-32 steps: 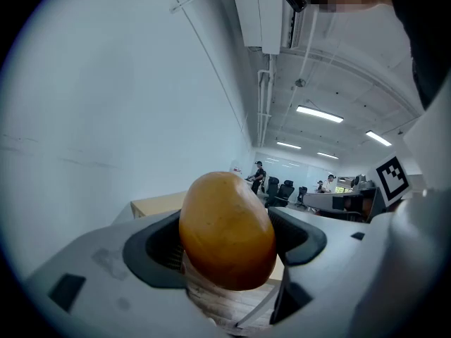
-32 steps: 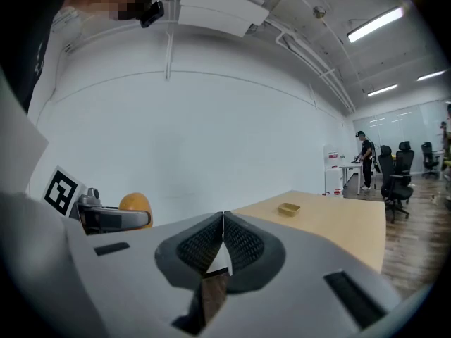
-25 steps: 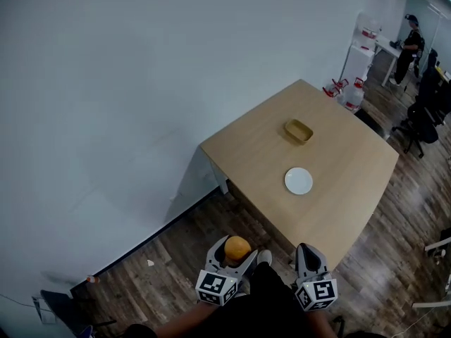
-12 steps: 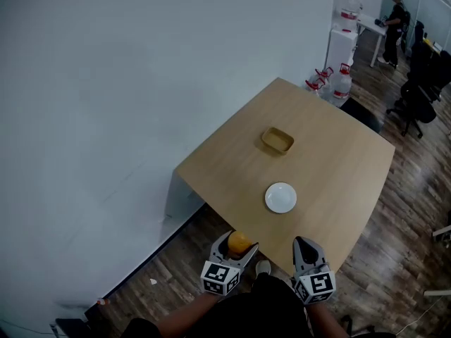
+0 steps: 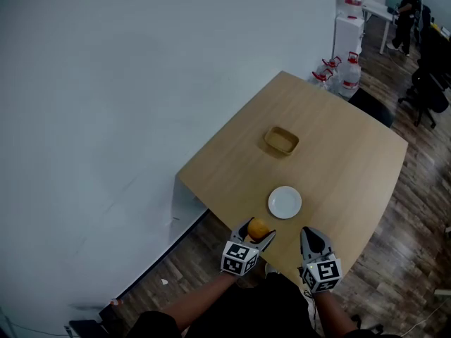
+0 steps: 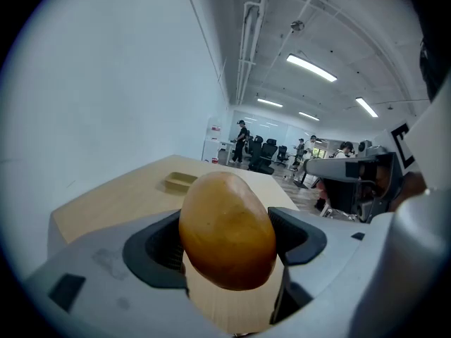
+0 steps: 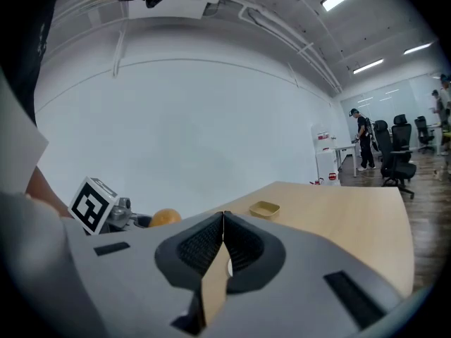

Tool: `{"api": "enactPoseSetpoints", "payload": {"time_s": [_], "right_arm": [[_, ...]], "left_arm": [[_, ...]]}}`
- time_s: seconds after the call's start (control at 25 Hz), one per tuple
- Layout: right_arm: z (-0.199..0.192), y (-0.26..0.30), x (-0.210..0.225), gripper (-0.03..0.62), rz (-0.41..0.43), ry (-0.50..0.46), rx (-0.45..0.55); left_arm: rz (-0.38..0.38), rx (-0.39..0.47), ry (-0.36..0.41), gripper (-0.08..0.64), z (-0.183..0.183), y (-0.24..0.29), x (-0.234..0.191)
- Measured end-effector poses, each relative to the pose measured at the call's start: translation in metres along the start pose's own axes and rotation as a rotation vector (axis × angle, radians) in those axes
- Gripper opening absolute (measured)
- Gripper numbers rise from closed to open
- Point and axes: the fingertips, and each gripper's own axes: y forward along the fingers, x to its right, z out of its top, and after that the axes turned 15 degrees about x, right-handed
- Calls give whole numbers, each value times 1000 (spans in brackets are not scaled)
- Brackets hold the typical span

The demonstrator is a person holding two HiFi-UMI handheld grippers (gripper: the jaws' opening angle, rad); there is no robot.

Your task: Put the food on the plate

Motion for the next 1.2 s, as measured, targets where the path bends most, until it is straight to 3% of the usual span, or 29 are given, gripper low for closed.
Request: {"api": "enactPoseSetpoints", "payload": {"time_s": [0.12,0.28,0.68,0.88,1.2], "right_arm": [[10,0,20,60,-49,-7,20],[12,3,46,60,-99,5,9],[-11,23,62,60,-94,34,-62],[-28,8,70,60,-110,44,-112],[-44,-20,99,60,-171,21,-167]], "left_arm": [[-7,-38,-40,336,-13,29,-2],[-30,-95,-23,336,-33,61,-6],[-50,-237,-26,336,-94,122,-23],[-72,-313,13,336,-127,139,-28],[-164,-433,147,336,-159,172,-27]]}}
